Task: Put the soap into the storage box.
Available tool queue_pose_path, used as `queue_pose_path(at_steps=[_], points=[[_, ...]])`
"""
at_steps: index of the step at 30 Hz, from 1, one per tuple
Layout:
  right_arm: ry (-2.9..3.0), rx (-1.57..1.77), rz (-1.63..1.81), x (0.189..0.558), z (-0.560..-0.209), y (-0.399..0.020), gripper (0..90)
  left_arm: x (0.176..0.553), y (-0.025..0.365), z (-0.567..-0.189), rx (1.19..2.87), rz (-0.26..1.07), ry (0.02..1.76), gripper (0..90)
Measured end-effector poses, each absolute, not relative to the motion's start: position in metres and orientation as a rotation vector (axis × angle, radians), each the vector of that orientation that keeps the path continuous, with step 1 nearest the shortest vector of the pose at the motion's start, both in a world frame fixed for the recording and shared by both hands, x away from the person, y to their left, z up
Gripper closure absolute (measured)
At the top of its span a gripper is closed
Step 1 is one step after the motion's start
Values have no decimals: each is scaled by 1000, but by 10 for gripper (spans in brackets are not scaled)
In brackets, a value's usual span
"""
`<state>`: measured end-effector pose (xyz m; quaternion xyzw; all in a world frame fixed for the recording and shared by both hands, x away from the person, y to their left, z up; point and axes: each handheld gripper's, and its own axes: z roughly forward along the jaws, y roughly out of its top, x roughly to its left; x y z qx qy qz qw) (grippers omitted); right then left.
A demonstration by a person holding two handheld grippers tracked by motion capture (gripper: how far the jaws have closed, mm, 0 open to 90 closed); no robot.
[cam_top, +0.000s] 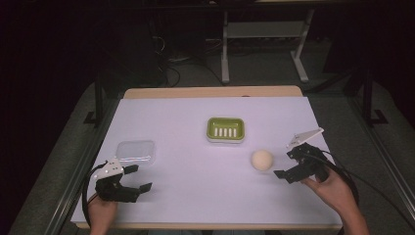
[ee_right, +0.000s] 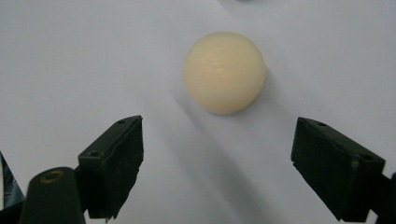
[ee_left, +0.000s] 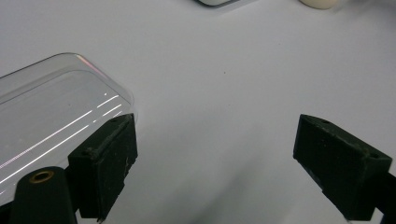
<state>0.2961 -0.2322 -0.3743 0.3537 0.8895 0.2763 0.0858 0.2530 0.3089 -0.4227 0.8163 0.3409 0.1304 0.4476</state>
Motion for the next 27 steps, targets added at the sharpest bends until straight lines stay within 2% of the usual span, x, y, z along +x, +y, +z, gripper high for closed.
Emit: queue_pose_path(at_steps=[27], points=[[2780, 979, 698, 347, -378, -193, 159, 254, 312, -421, 2016, 328, 847, 130]])
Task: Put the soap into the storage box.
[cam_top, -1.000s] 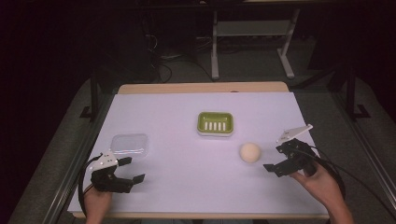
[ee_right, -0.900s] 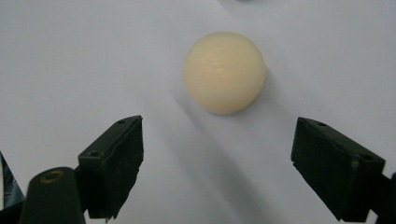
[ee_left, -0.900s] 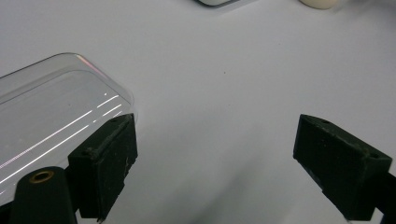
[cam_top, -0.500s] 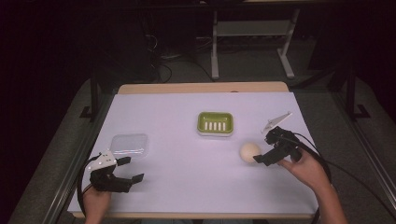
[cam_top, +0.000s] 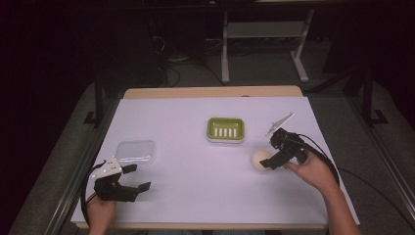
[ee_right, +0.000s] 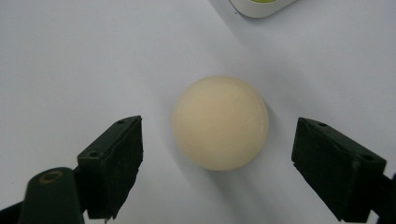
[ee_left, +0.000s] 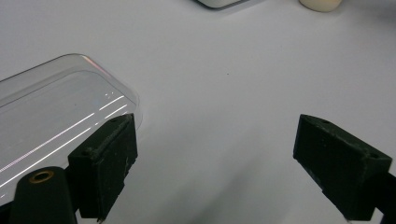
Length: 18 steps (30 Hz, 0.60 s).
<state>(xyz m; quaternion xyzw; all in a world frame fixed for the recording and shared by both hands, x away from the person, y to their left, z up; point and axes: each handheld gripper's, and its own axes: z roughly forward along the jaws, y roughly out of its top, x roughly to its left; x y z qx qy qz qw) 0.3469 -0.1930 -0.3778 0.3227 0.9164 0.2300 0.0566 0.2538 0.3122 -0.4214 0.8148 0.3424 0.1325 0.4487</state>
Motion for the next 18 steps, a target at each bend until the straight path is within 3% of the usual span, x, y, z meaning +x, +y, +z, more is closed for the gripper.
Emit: queue_pose_path(at_steps=[18], points=[[2843, 968, 611, 361, -392, -180, 156, 254, 314, -421, 2010, 328, 849, 130]])
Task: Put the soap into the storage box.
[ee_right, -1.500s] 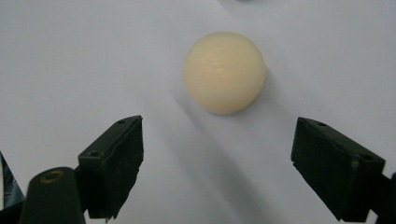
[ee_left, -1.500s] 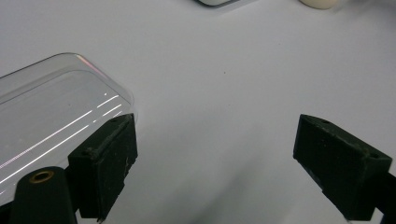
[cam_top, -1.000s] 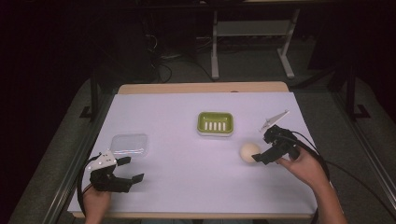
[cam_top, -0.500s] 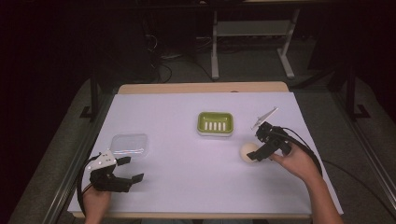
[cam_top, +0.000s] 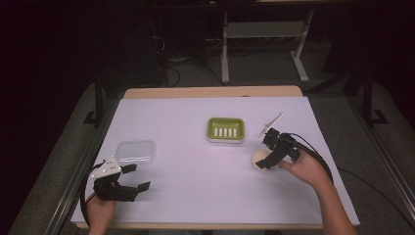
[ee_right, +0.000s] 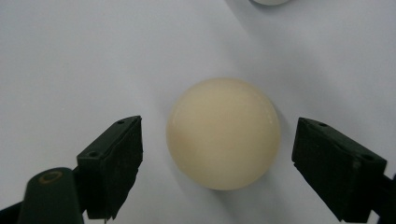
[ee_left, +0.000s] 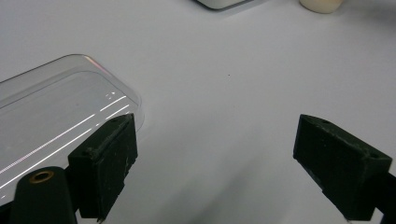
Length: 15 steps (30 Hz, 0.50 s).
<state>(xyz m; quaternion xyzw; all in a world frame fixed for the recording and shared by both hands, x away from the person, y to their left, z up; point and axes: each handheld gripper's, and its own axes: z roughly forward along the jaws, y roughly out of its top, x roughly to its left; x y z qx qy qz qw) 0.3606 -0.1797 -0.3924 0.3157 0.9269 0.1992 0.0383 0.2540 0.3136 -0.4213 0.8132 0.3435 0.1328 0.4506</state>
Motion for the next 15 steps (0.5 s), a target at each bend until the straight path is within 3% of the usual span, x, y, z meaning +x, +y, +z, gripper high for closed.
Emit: queue_pose_path(at_steps=[15], points=[[2867, 974, 587, 367, -400, -177, 156, 254, 313, -421, 2016, 328, 845, 130]])
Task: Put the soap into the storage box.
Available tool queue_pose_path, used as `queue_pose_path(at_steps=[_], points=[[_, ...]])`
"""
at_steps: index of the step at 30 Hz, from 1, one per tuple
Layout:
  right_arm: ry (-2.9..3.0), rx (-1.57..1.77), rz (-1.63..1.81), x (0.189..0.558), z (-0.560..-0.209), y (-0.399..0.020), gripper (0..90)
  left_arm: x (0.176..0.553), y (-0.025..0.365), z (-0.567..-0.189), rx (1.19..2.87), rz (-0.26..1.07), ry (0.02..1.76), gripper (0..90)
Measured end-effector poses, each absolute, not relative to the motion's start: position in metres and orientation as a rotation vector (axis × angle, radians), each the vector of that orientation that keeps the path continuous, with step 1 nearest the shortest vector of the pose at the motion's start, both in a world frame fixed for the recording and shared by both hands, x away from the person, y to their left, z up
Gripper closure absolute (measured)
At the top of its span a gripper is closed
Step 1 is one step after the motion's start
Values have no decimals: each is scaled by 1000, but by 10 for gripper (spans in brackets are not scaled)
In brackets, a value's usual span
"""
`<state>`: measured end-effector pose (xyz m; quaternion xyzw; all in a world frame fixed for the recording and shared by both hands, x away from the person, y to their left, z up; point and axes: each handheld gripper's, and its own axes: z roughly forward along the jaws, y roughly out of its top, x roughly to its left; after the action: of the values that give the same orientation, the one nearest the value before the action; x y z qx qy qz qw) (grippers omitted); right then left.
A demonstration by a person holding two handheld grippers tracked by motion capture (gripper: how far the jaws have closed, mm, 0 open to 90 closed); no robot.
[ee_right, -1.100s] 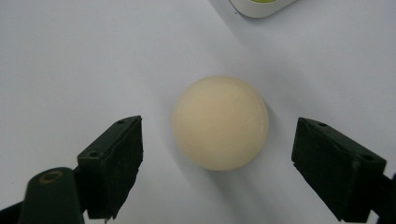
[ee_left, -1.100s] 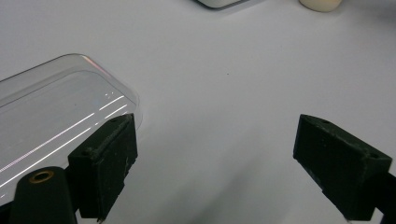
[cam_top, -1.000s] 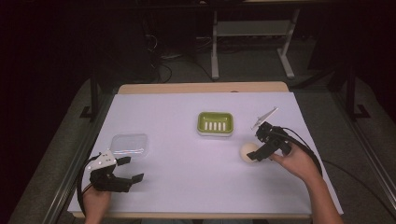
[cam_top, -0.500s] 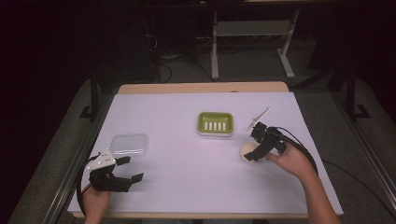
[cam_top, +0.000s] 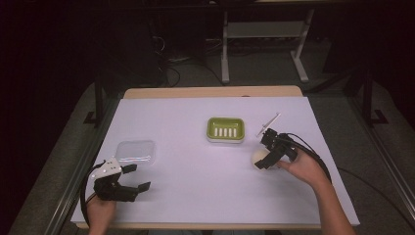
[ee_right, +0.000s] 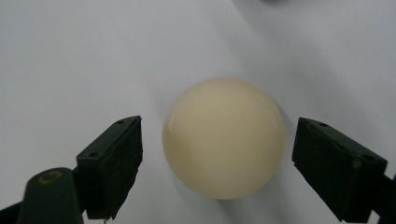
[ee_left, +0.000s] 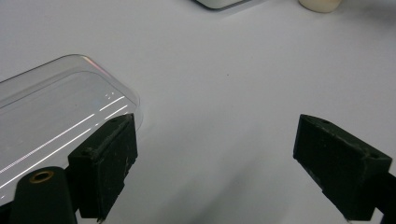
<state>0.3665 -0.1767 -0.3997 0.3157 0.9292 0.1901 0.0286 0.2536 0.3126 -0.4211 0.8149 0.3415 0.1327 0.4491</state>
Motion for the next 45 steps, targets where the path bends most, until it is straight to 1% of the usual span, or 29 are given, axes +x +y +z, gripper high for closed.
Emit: queue_pose_path(at_steps=[30, 45], points=[[2907, 986, 502, 374, -414, -169, 155, 254, 312, -421, 2018, 330, 838, 130], [2912, 991, 445, 377, -419, -168, 170, 254, 312, -421, 2015, 328, 843, 130]])
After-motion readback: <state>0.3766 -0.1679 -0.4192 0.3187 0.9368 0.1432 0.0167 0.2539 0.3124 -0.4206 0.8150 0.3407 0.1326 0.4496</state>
